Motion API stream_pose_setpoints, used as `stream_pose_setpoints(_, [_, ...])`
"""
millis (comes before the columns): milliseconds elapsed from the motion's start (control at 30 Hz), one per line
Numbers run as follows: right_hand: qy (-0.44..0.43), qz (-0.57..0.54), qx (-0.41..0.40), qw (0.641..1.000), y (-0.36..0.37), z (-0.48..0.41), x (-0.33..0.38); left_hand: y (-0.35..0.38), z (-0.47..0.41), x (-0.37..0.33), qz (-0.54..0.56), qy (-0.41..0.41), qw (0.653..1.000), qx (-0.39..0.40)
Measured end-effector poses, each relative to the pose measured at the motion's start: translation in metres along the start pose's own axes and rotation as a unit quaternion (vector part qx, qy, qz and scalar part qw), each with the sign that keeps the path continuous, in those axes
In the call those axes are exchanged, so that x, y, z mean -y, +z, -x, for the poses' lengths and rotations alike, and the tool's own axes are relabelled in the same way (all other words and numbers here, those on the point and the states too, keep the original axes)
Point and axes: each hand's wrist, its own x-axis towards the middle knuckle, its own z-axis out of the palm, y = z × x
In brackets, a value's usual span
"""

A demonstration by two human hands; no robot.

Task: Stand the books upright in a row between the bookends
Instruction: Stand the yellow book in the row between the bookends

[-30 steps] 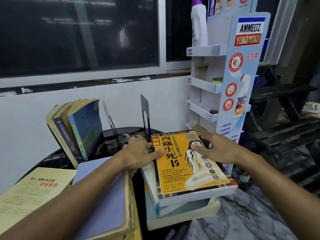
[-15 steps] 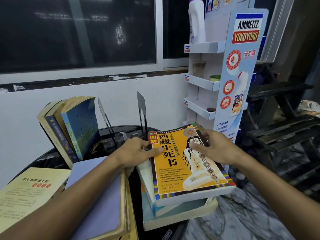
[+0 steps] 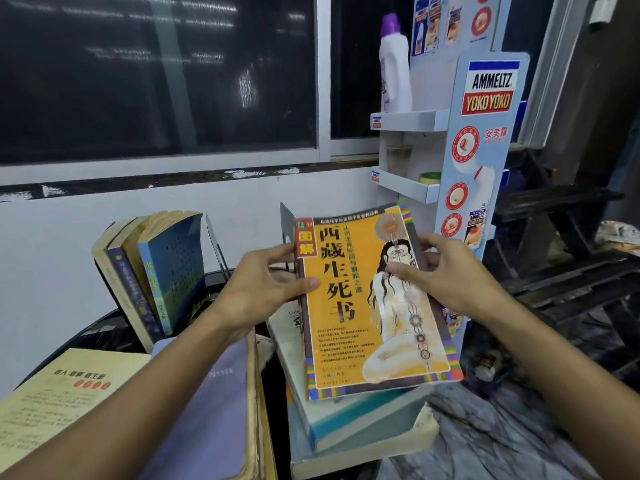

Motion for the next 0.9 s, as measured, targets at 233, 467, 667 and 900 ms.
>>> stream_pose_setpoints(233, [-0.084,0.09,-0.056,0.991,-0.009,-0.014,0.041,-0.016,0.001,-0.027,-0.099,0.103,0.987,-0.07])
stream_pose_setpoints(467, [-0.125,0.115,-0.086,0.982,0.006,-0.018,0.043,-0.022,0.006,-0.016,-0.118,0.125,0.981,-0.09])
stream_pose_setpoints(667, [-0.073,0.094,-0.153,0.981,0.019,-0.022,0.032,-0.023,0.003,-0.011,-0.139,0.104,0.981,-0.091])
stream_pose_setpoints(900, [-0.135,0.062,-0.172,0.974,0.057,0.007,0.06,-0.009,0.016,-0.015,-0.125,0.118,0.975,-0.142])
